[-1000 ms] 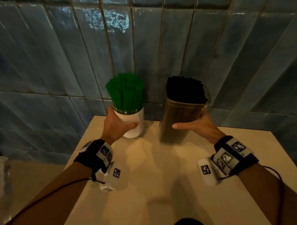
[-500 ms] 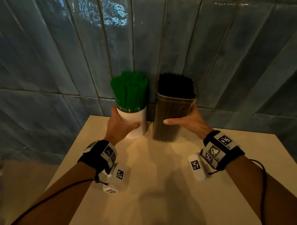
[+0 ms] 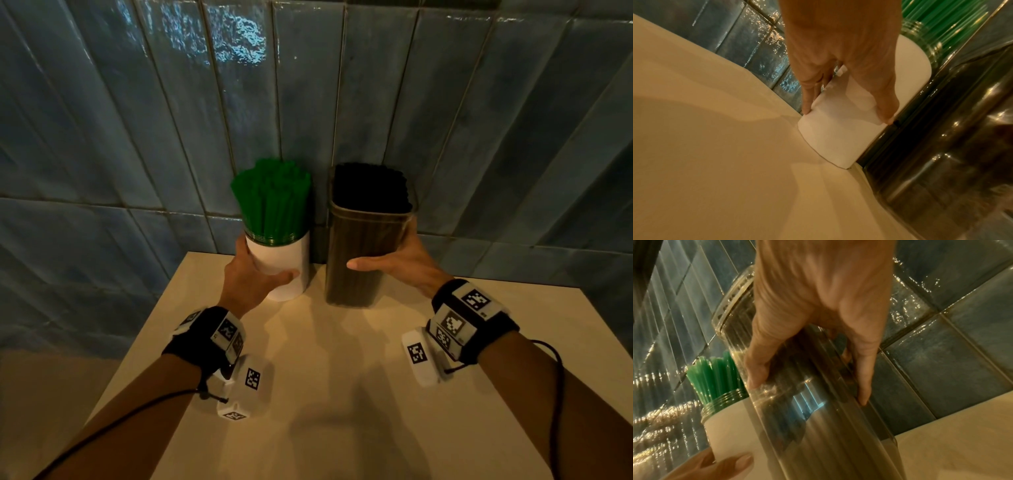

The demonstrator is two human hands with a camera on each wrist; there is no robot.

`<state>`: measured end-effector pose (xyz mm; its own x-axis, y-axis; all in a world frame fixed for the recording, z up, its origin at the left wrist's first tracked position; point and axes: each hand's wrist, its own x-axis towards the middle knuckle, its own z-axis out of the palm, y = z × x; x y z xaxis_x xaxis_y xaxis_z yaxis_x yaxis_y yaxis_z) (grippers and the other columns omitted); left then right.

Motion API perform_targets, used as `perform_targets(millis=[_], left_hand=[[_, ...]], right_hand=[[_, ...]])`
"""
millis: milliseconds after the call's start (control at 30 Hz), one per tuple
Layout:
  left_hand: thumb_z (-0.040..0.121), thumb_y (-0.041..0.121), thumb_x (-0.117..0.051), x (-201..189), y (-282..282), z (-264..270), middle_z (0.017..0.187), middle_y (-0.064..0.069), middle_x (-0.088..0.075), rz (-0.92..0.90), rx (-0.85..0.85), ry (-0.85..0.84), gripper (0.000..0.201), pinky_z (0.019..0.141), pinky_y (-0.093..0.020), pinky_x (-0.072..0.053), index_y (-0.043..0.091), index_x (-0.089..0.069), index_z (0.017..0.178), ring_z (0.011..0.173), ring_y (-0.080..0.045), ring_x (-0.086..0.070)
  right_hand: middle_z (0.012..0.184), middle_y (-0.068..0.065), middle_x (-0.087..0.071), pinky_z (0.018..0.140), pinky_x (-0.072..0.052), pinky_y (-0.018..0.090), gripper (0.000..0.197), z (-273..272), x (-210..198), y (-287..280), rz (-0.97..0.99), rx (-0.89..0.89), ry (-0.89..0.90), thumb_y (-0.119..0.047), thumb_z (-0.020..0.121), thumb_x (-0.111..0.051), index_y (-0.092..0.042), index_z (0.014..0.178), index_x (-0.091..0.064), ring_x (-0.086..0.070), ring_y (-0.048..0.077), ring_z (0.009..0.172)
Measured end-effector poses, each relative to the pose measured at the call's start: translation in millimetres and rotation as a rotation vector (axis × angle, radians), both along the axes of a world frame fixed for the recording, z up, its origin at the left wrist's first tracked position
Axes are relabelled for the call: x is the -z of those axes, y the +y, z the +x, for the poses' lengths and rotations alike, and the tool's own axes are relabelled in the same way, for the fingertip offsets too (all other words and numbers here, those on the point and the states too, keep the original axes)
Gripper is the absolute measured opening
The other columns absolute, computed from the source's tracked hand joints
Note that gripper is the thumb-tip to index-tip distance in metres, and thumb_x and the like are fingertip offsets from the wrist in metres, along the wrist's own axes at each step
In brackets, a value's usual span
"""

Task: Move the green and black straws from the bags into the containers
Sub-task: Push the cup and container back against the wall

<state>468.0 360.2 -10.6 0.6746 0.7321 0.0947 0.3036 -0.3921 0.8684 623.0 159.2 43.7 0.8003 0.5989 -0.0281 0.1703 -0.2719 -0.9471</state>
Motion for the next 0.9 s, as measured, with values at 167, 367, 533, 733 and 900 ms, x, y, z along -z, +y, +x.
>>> perform_targets(millis=[167,367,533,733,900], left_hand=[[0.060,0.033,-0.086,2.3,1.9,0.3,0.134,-0.004,-0.048,-0.020,0.009,-0.008,0.099,0.096,-0.039,-0.045,0.021,-0.026,0.138,0.119,-0.025,-0.048],[0.059,0.027,-0.087,7.6,0.2,3.7,0.141,-0.006,-0.040,-0.084,0.025,-0.003,0.111,0.101,-0.041,-0.040,0.021,-0.015,0.143,0.125,-0.026,-0.042],[0.060,0.028,-0.086,10.5,1.3,6.3,0.141,-0.006,-0.042,-0.100,0.023,0.038,0.104,0.101,-0.041,-0.039,0.019,-0.022,0.141,0.126,-0.027,-0.042],[0.059,0.030,-0.086,10.6,7.3,4.1,0.139,-0.005,-0.045,-0.115,0.032,0.079,0.102,0.100,-0.041,-0.041,0.021,-0.026,0.141,0.124,-0.027,-0.044],[0.061,0.028,-0.085,9.1,7.5,3.5,0.139,-0.005,-0.044,-0.129,0.049,0.071,0.101,0.100,-0.041,-0.041,0.021,-0.025,0.141,0.124,-0.027,-0.044]], right_hand=[[0.118,-0.013,-0.049,0.098,-0.043,0.033,0.107,1.0,2.7,0.2,0.014,-0.015,0.016,-0.016,0.048,-0.092,-0.030,0.130,-0.024,-0.049,0.012,0.114],[0.138,-0.006,-0.040,0.103,-0.038,0.035,0.135,-1.1,12.1,-2.8,-0.022,-0.055,0.067,-0.021,0.038,-0.093,-0.029,0.144,-0.010,-0.043,0.013,0.122],[0.114,-0.014,-0.049,0.097,-0.042,0.029,0.116,-2.3,25.4,-5.0,-0.032,-0.009,0.102,-0.007,0.048,-0.091,-0.024,0.139,-0.021,-0.049,0.012,0.114],[0.120,-0.009,-0.047,0.093,-0.041,0.027,0.108,-1.1,28.5,-4.4,-0.041,-0.018,0.114,-0.007,0.053,-0.089,-0.025,0.138,-0.024,-0.047,0.011,0.112],[0.125,-0.006,-0.045,0.094,-0.039,0.026,0.112,-1.1,27.6,-3.8,-0.053,-0.022,0.132,-0.007,0.055,-0.089,-0.025,0.140,-0.018,-0.046,0.011,0.113]])
